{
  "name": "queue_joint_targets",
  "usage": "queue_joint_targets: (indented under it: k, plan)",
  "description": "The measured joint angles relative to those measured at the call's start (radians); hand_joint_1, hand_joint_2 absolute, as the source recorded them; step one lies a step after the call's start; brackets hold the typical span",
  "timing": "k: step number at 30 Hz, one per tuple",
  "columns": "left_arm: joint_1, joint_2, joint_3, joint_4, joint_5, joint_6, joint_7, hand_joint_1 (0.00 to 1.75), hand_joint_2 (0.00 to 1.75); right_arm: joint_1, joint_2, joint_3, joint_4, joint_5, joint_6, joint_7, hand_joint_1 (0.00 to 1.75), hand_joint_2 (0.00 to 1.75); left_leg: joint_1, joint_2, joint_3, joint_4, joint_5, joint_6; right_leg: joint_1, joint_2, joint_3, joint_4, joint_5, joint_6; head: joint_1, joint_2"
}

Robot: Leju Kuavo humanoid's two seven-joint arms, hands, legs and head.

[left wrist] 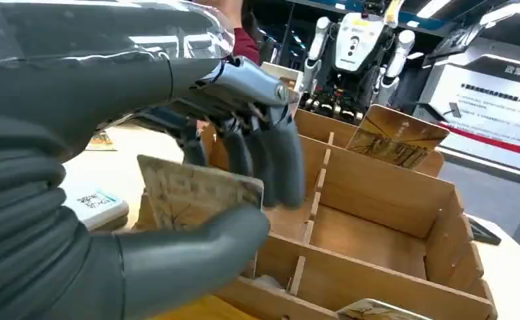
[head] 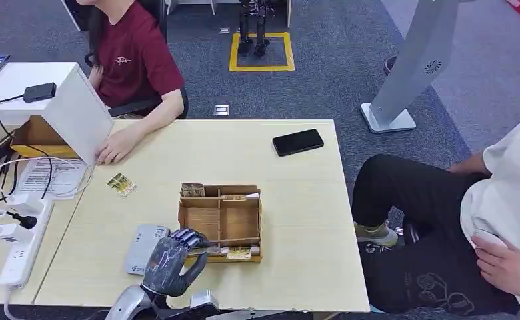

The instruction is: Pass the card to the sensor for recognition and then transmit it.

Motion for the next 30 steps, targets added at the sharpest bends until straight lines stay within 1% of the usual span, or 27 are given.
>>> queue_joint_targets:
  k: [1, 2, 3, 4, 5, 7, 8, 9, 10, 11, 12, 13, 14, 15, 16, 17, 18, 19, 20, 21, 22, 23, 24, 25, 26, 30]
  plan:
    - [0.0, 0.0, 0.0, 0.0, 0.0, 0.0, 0.0, 1.41, 1.75, 0.0, 0.0, 0.0, 0.001, 0.0, 0.0, 0.0, 0.0, 1.75, 0.0, 0.0, 0.0, 0.0, 0.0, 0.0, 0.0, 0.0, 0.0, 0.0, 0.0, 0.0, 0.0, 0.0]
    - [0.0, 0.0, 0.0, 0.0, 0.0, 0.0, 0.0, 1.75, 1.75, -0.001, 0.0, 0.0, 0.001, 0.0, 0.0, 0.0, 0.0, 1.75, 0.0, 0.0, 0.0, 0.0, 0.0, 0.0, 0.0, 0.0, 0.0, 0.0, 0.0, 0.0, 0.0, 0.0]
    - [0.0, 0.0, 0.0, 0.0, 0.0, 0.0, 0.0, 1.75, 1.75, -0.001, 0.0, 0.0, 0.002, 0.0, 0.0, 0.0, 0.0, 1.75, 0.0, 0.0, 0.0, 0.0, 0.0, 0.0, 0.0, 0.0, 0.0, 0.0, 0.0, 0.0, 0.0, 0.0]
    - [-0.001, 0.0, 0.0, 0.0, 0.0, 0.0, 0.0, 1.64, 1.75, -0.001, 0.0, 0.0, 0.002, 0.0, 0.0, 0.0, 0.0, 1.75, 0.0, 0.0, 0.0, 0.0, 0.0, 0.0, 0.0, 0.0, 0.0, 0.0, 0.0, 0.0, 0.0, 0.0]
    - [-0.002, 0.0, 0.0, 0.0, 0.0, 0.0, 0.0, 1.45, 1.75, -0.001, 0.0, 0.0, 0.003, 0.0, -0.001, -0.001, 0.0, 1.75, 0.0, 0.0, 0.0, 0.0, 0.0, 0.0, 0.0, 0.0, 0.0, 0.0, 0.0, 0.0, 0.0, 0.0]
    - [-0.004, 0.0, 0.0, 0.0, 0.001, 0.0, 0.0, 1.47, 1.75, -0.001, 0.0, 0.0, 0.003, 0.0, -0.002, -0.002, 0.0, 1.75, 0.0, 0.0, 0.0, 0.0, 0.0, 0.0, 0.0, 0.0, 0.0, 0.0, 0.0, 0.0, 0.0, 0.0]
    - [-0.004, 0.0, 0.0, 0.0, 0.002, 0.0, 0.0, 1.34, 1.75, -0.001, 0.0, -0.001, 0.004, 0.0, -0.003, -0.002, 0.0, 1.75, 0.0, 0.0, 0.0, 0.0, 0.0, 0.0, 0.0, 0.0, 0.0, 0.0, 0.0, 0.0, 0.0, 0.0]
    - [-0.005, 0.0, 0.0, 0.0, 0.003, 0.001, 0.0, 1.19, 1.75, -0.001, 0.0, -0.001, 0.004, 0.0, -0.004, -0.003, 0.0, 1.75, 0.0, 0.0, 0.0, 0.0, 0.0, 0.0, 0.0, 0.0, 0.0, 0.0, 0.0, 0.0, 0.0, 0.0]
    - [-0.005, -0.001, 0.0, 0.0, 0.003, 0.001, 0.0, 1.1, 1.75, -0.001, 0.0, -0.001, 0.005, 0.0, -0.006, -0.004, 0.0, 1.75, 0.0, 0.0, 0.0, 0.0, 0.0, 0.0, 0.0, 0.0, 0.0, 0.0, 0.0, 0.0, 0.0, 0.0]
    - [-0.005, -0.002, 0.0, 0.0, 0.004, 0.001, 0.0, 1.36, 1.75, -0.001, 0.0, -0.001, 0.005, 0.0, -0.007, -0.006, 0.0, 1.75, 0.0, 0.0, 0.0, 0.0, 0.0, 0.0, 0.0, 0.0, 0.0, 0.0, 0.0, 0.0, 0.0, 0.0]
    - [-0.005, -0.005, 0.0, 0.001, 0.005, 0.001, 0.0, 1.31, 1.75, -0.001, 0.0, -0.001, 0.006, 0.0, -0.008, -0.008, 0.0, 1.75, 0.0, 0.0, 0.0, 0.0, 0.0, 0.0, 0.0, 0.0, 0.0, 0.0, 0.0, 0.0, 0.0, 0.0]
    - [-0.005, -0.006, 0.0, 0.002, 0.005, 0.001, 0.0, 1.06, 1.75, -0.001, 0.0, -0.001, 0.007, 0.0, -0.009, -0.009, 0.0, 1.75, 0.0, 0.0, 0.0, 0.0, 0.0, 0.0, 0.0, 0.0, 0.0, 0.0, 0.0, 0.0, 0.0, 0.0]
    - [-0.005, -0.007, 0.0, 0.002, 0.005, 0.0, -0.001, 1.08, 1.75, -0.001, 0.0, -0.001, 0.008, -0.001, -0.01, -0.009, 0.0, 1.75, 0.0, 0.0, 0.0, 0.0, 0.0, 0.0, 0.0, 0.0, 0.0, 0.0, 0.0, 0.0, 0.0, 0.0]
    - [-0.007, -0.008, 0.0, 0.004, 0.006, -0.002, -0.004, 1.22, 1.75, -0.002, 0.0, -0.001, 0.009, -0.002, -0.011, -0.01, 0.0, 1.75, 0.0, 0.0, 0.0, 0.0, 0.0, 0.0, 0.0, 0.0, 0.0, 0.0, 0.0, 0.0, 0.0, 0.0]
    - [-0.009, -0.009, 0.0, 0.006, 0.008, -0.005, -0.006, 1.12, 1.75, -0.002, 0.0, -0.002, 0.009, -0.003, -0.011, -0.011, 0.0, 1.75, 0.0, 0.0, 0.0, 0.0, 0.0, 0.0, 0.0, 0.0, 0.0, 0.0, 0.0, 0.0, 0.0, 0.0]
    - [-0.012, -0.009, 0.0, 0.008, 0.009, -0.008, -0.006, 0.89, 1.75, -0.003, 0.0, -0.004, 0.009, -0.003, -0.011, -0.011, 0.0, 1.75, 0.0, 0.0, 0.0, 0.0, 0.0, 0.0, 0.0, 0.0, 0.0, 0.0, 0.0, 0.0, 0.0, 0.0]
    - [-0.015, -0.009, 0.0, 0.011, 0.011, -0.012, -0.006, 0.42, 1.75, -0.003, 0.0, -0.009, 0.009, -0.003, -0.011, -0.012, 0.0, 1.75, 0.0, 0.0, 0.0, 0.0, 0.0, 0.0, 0.0, 0.0, 0.0, 0.0, 0.0, 0.0, 0.0, 0.0]
    - [-0.017, -0.01, 0.0, 0.013, 0.012, -0.014, -0.006, 0.87, 1.75, -0.004, 0.0, -0.012, 0.009, -0.003, -0.011, -0.013, 0.0, 1.75, 0.0, 0.0, 0.0, 0.0, 0.0, 0.0, 0.0, 0.0, 0.0, 0.0, 0.0, 0.0, 0.0, 0.0]
    - [-0.018, -0.01, 0.0, 0.016, 0.015, -0.014, -0.006, 1.05, 1.75, -0.004, 0.0, -0.015, 0.009, -0.003, -0.011, -0.013, 0.0, 1.75, 0.0, 0.0, 0.0, 0.0, 0.0, 0.0, 0.0, 0.0, 0.0, 0.0, 0.0, 0.0, 0.0, 0.0]
    - [-0.018, -0.011, 0.0, 0.016, 0.016, -0.016, -0.006, 1.57, 1.75, -0.004, 0.0, -0.015, 0.009, -0.003, -0.011, -0.013, 0.0, 1.75, 0.0, 0.0, 0.0, 0.0, 0.0, 0.0, 0.0, 0.0, 0.0, 0.0, 0.0, 0.0, 0.0, 0.0]
    - [-0.018, -0.013, 0.0, 0.016, 0.016, -0.016, -0.006, 1.62, 1.75, -0.004, 0.0, -0.015, 0.009, -0.003, -0.011, -0.013, 0.0, 1.75, 0.0, 0.0, 0.0, 0.0, 0.0, 0.0, 0.0, 0.0, 0.0, 0.0, 0.0, 0.0, 0.0, 0.0]
    - [-0.018, -0.014, 0.0, 0.017, 0.018, -0.016, -0.006, 1.45, 1.75, -0.004, 0.0, -0.016, 0.009, -0.003, -0.011, -0.014, 0.0, 1.75, 0.0, 0.0, 0.0, 0.0, 0.0, 0.0, 0.0, 0.0, 0.0, 0.0, 0.0, 0.0, 0.0, 0.0]
    - [-0.018, -0.014, 0.0, 0.018, 0.019, -0.016, -0.006, 0.86, 1.75, -0.004, 0.001, -0.016, 0.009, -0.003, -0.011, -0.014, 0.0, 1.75, 0.0, 0.0, 0.0, 0.0, 0.0, 0.0, 0.0, 0.0, 0.0, 0.0, 0.0, 0.0, 0.0, 0.0]
    - [-0.018, -0.015, 0.0, 0.021, 0.019, -0.016, -0.006, 0.03, 1.75, -0.004, 0.001, -0.018, 0.009, -0.003, -0.012, -0.014, 0.0, 1.75, 0.0, 0.0, 0.0, 0.0, 0.0, 0.0, 0.0, 0.0, 0.0, 0.0, 0.0, 0.0, 0.0, 0.0]
    - [-0.018, -0.015, 0.0, 0.022, 0.02, -0.017, -0.006, 0.0, 1.75, -0.004, 0.001, -0.018, 0.009, -0.003, -0.012, -0.014, 0.0, 1.75, 0.0, 0.0, 0.0, 0.0, 0.0, 0.0, 0.0, 0.0, 0.0, 0.0, 0.0, 0.0, 0.0, 0.0]
    - [-0.018, -0.016, 0.0, 0.024, 0.024, -0.02, -0.011, 0.0, 1.75, -0.004, 0.001, -0.018, 0.009, -0.004, -0.011, -0.014, 0.0, 1.75, 0.0, 0.0, 0.0, 0.0, 0.0, 0.0, 0.0, 0.0, 0.0, 0.0, 0.0, 0.0, 0.0, 0.0]
